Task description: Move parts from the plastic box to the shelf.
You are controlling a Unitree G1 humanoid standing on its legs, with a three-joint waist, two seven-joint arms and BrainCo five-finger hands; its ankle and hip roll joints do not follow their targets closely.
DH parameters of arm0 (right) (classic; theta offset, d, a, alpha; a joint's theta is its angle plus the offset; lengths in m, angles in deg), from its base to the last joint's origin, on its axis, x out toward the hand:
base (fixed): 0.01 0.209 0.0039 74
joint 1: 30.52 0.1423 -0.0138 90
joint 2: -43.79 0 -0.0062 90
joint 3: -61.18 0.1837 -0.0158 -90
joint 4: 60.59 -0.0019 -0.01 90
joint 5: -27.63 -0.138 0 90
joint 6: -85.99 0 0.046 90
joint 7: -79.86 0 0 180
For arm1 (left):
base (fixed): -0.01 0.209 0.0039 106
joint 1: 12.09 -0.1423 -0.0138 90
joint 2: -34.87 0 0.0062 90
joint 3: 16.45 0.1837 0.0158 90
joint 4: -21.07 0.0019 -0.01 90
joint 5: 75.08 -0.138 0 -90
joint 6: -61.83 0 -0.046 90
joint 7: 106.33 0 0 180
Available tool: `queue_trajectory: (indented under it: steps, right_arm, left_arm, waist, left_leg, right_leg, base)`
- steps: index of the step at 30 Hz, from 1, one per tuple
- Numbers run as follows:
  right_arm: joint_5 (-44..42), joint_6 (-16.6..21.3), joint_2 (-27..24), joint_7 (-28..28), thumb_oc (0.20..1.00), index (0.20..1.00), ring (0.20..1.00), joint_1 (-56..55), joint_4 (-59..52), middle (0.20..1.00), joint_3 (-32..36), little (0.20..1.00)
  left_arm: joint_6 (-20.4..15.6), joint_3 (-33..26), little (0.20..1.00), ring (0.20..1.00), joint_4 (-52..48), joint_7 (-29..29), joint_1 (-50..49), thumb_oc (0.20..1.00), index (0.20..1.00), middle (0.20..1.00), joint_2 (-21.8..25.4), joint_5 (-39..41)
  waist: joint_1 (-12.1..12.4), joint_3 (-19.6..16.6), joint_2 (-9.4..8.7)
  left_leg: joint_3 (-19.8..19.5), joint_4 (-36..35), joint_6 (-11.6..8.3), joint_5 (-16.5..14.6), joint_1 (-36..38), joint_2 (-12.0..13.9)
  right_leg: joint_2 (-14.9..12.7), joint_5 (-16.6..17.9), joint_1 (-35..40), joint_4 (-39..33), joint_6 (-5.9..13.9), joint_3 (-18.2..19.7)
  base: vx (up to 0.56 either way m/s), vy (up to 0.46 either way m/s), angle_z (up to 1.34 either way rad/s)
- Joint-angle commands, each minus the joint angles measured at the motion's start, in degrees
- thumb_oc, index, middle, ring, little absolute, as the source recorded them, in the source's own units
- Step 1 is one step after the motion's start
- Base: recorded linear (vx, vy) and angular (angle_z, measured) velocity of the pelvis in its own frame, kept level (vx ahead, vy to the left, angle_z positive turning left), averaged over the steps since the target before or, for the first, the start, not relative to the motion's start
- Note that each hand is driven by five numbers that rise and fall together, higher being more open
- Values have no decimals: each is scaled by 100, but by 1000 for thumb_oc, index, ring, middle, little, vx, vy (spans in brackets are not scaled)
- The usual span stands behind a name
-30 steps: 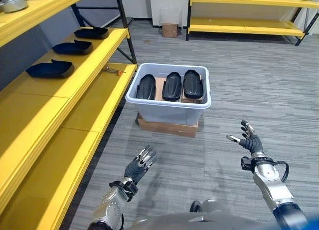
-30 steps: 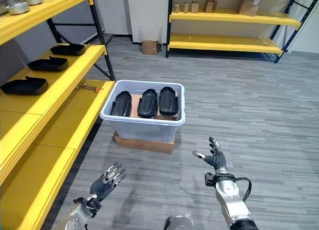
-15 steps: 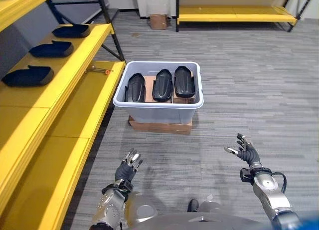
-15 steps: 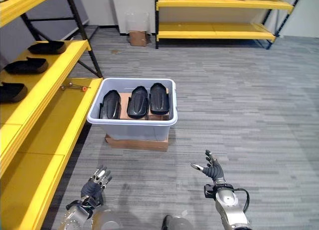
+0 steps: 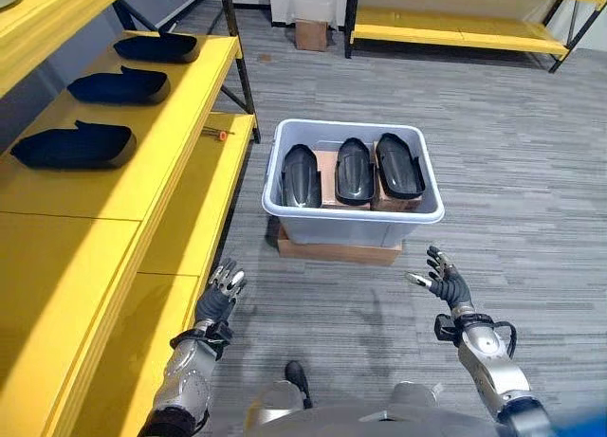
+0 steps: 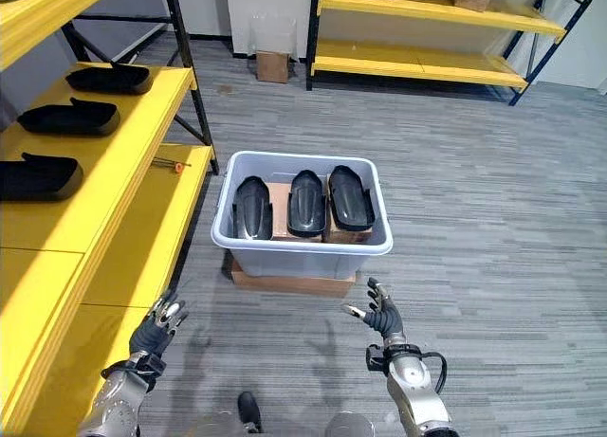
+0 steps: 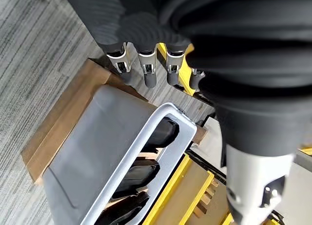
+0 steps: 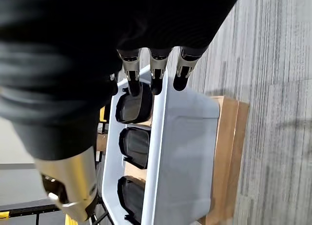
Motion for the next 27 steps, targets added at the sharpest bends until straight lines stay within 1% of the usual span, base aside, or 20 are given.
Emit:
queue_trajectory:
  steps: [1, 2, 3, 5, 6, 7, 8, 9, 10, 11, 12, 13, 15, 17, 19, 20, 23, 24, 25, 27]
  right_arm:
    - [210, 404, -264, 93, 1000, 1000, 1000, 284, -292, 1000, 48, 1000]
    - [347, 382, -273, 129, 1000, 1000, 1000, 288, -335, 1000, 14, 1000]
    - [434, 333, -286, 144, 1000, 1000, 1000, 313, -366, 1000, -14, 1000]
    - [356, 294, -323, 161, 1000, 1000, 1000, 356, -408, 1000, -55, 1000]
    - [354, 278, -328, 161, 1000, 1000, 1000, 367, -456, 1000, -63, 1000]
    - [407, 273, -331, 135, 1000, 1000, 1000, 379, -542, 1000, -53, 1000]
    - [430, 289, -348, 103, 1000, 1000, 1000, 374, -608, 1000, -44, 1000]
    - [450, 321, -352, 76, 1000, 1000, 1000, 379, -647, 1000, -24, 1000]
    - [413, 382, -334, 49, 1000, 1000, 1000, 366, -674, 1000, 5, 1000]
    - [427, 423, -311, 115, 1000, 1000, 1000, 338, -700, 1000, 27, 1000]
    - [512, 484, -287, 299, 1000, 1000, 1000, 297, -721, 1000, 86, 1000]
    - [527, 515, -282, 400, 1000, 1000, 1000, 278, -727, 1000, 122, 1000]
    - [490, 560, -289, 512, 1000, 1000, 1000, 253, -732, 1000, 165, 1000]
    - [469, 618, -290, 619, 1000, 1000, 1000, 197, -711, 1000, 245, 1000]
    - [436, 625, -350, 643, 1000, 1000, 1000, 176, -632, 1000, 320, 1000]
    - [432, 577, -374, 753, 1000, 1000, 1000, 215, -595, 1000, 318, 1000]
    - [446, 563, -396, 885, 1000, 1000, 1000, 262, -521, 1000, 353, 1000]
    - [451, 567, -398, 912, 1000, 1000, 1000, 270, -516, 1000, 361, 1000]
    - [470, 600, -422, 946, 1000, 1000, 1000, 276, -517, 1000, 397, 1000]
    - [504, 623, -448, 976, 1000, 1000, 1000, 277, -525, 1000, 432, 1000]
  left_arm:
    - [-165, 70, 1000, 1000, -315, 310, 104, 1000, 1000, 1000, -87, -70]
    - [-136, 105, 1000, 1000, -308, 357, 103, 1000, 1000, 1000, -107, -74]
    - [-159, 141, 1000, 1000, -294, 384, 79, 1000, 1000, 1000, -130, -44]
    - [-90, 165, 1000, 1000, -306, 415, 64, 1000, 1000, 1000, -182, 241]
    - [-59, 163, 1000, 1000, -342, 387, 80, 1000, 1000, 1000, -193, 397]
    - [-80, 159, 1000, 1000, -448, 358, 109, 1000, 1000, 1000, -189, 294]
    - [-130, 218, 1000, 1000, -551, 357, 143, 1000, 1000, 1000, -177, 116]
    - [-142, 312, 1000, 1000, -647, 331, 160, 1000, 1000, 1000, -180, 3]
    - [-163, 467, 1000, 1000, -748, 279, 147, 1000, 1000, 1000, -172, -126]
    - [-198, 565, 1000, 1000, -779, 293, 121, 1000, 1000, 1000, -152, -260]
    - [-237, 712, 1000, 1000, -763, 364, 44, 1000, 1000, 1000, -108, -370]
    - [-228, 762, 1000, 1000, -752, 432, 4, 1000, 1000, 1000, -96, -384]
    - [-256, 806, 1000, 1000, -746, 535, -51, 1000, 1000, 1000, -66, -465]
    - [-265, 896, 1000, 1000, -762, 633, -131, 1000, 1000, 1000, -36, -560]
    - [-90, 897, 1000, 1000, -856, 617, -277, 1000, 1000, 1000, 5, -601]
    - [-68, 867, 1000, 1000, -848, 658, -330, 1000, 1000, 1000, -9, -594]
    - [-27, 802, 1000, 1000, -853, 856, -419, 1000, 1000, 1000, -69, -416]
    - [-54, 793, 1000, 1000, -863, 890, -429, 1000, 1000, 1000, -78, -418]
    - [-127, 776, 1000, 1000, -889, 897, -429, 1000, 1000, 1000, -87, -409]
    - [-194, 729, 1000, 1000, -911, 889, -401, 1000, 1000, 1000, -85, -313]
  waist:
    - [74, -154, 143]
    - [68, -132, 143]
    - [60, -108, 135]
    - [7, -55, 116]
    - [-47, -25, 93]
    - [-97, 19, 44]
    - [-141, 51, -21]
    - [-180, 85, -54]
    - [-225, 146, -92]
    - [-242, 171, -88]
    - [-270, 188, -103]
    - [-281, 194, -97]
    - [-287, 198, -77]
    - [-291, 158, -96]
    - [-264, 42, -99]
    - [-256, -22, -96]
    - [-256, -119, -87]
    - [-260, -137, -84]
    - [-277, -166, -77]
    - [-305, -187, -71]
  left_leg:
    - [-509, 112, -105, -244, 8, 123]
    - [-560, 63, -78, -350, 127, 10]
    - [-531, -20, -62, -374, 233, -45]
    - [-484, -35, -100, -462, 348, -66]
    - [-456, -35, -140, -510, 415, -58]
    - [-351, -10, -192, -480, 440, -24]
    - [-406, -40, -255, -593, 570, -73]
    - [-426, -38, -282, -662, 648, -80]
    - [-500, -6, -279, -802, 746, -107]
    - [-540, -6, -292, -867, 809, -80]
    - [-558, 50, -317, -916, 841, -45]
    - [-564, 89, -327, -954, 871, -20]
    - [-569, 185, -330, -1012, 875, 24]
    - [-591, 424, -333, -1074, 824, 57]
    - [-462, 830, -360, -1191, 756, 189]
    - [-387, 976, -392, -1213, 737, 291]
    - [-304, 1056, -426, -1231, 763, 404]
    - [-285, 1069, -433, -1236, 770, 427]
    - [-244, 1180, -434, -1265, 748, 497]
    - [-195, 1375, -436, -1338, 709, 574]
  right_leg:
    - [325, -484, -124, 1358, -78, -447]
    - [195, -455, -270, 1699, 19, -485]
    - [151, -429, -386, 1818, 50, -516]
    - [226, -309, -542, 1541, 72, -641]
    - [313, -216, -581, 1182, 79, -687]
    - [395, 28, -622, 555, -3, -829]
    - [384, 131, -667, 19, 121, -822]
    - [392, 363, -680, -469, 174, -849]
    - [297, 732, -773, -945, 274, -770]
    - [246, 835, -787, -1234, 309, -719]
    - [115, 976, -854, -1520, 349, -671]
    - [57, 1048, -874, -1563, 372, -655]
    - [59, 949, -792, -1561, 373, -652]
    - [83, 860, -648, -1516, 355, -645]
    - [114, 458, -389, -1175, 231, -778]
    - [183, 185, -296, -1060, 104, -837]
    - [286, -114, -198, -914, -51, -900]
    - [296, -161, -192, -872, -72, -918]
    - [308, -306, -210, -700, -149, -940]
    - [334, -473, -262, -474, -254, -946]
  base:
    - [93, 286, -2]
    - [100, 198, -9]
    - [109, 180, -9]
    - [65, 65, -10]
    - [52, -53, -3]
    - [123, -103, 10]
    - [139, -139, 4]
    - [226, -144, -6]
    - [205, -150, -15]
    - [252, -192, 1]
    - [220, -177, 2]
    - [183, -145, 8]
    - [170, -114, 15]
    - [321, -213, 33]
    - [549, -265, 41]
    - [501, -208, 15]
    - [348, -147, -11]
    - [345, -150, -18]
    - [304, -137, -14]
    - [370, -190, -2]
